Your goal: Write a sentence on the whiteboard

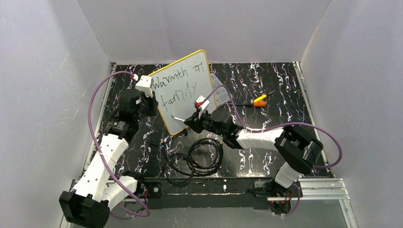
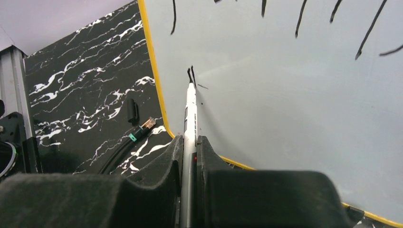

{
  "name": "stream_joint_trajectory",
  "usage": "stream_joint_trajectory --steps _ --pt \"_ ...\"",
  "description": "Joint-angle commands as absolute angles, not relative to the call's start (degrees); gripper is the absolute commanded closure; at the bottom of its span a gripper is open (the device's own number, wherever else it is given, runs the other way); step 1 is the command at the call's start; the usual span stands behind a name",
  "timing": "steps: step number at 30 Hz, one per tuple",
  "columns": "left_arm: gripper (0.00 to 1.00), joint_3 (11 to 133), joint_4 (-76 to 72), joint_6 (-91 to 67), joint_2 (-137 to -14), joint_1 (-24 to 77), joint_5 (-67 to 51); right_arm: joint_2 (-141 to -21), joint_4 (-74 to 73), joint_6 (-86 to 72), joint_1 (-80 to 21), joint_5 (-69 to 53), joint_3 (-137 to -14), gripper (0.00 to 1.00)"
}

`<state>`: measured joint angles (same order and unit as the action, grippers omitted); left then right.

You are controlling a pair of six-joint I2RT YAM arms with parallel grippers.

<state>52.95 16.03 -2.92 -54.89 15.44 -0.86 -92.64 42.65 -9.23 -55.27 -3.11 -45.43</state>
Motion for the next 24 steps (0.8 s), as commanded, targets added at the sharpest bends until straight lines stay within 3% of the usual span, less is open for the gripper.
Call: stream_joint_trajectory --steps 1,24 --pt "0.85 52.5 14.7 -2.4 -53.6 15.4 -2.2 -93.2 45.2 -9.3 -55.2 -0.9 -43.4 0.99" --pt "0.85 52.3 14.7 -2.3 -53.5 15.4 -1.8 -87.8 47.0 -9.8 -55.2 3.7 -41.8 0.99"
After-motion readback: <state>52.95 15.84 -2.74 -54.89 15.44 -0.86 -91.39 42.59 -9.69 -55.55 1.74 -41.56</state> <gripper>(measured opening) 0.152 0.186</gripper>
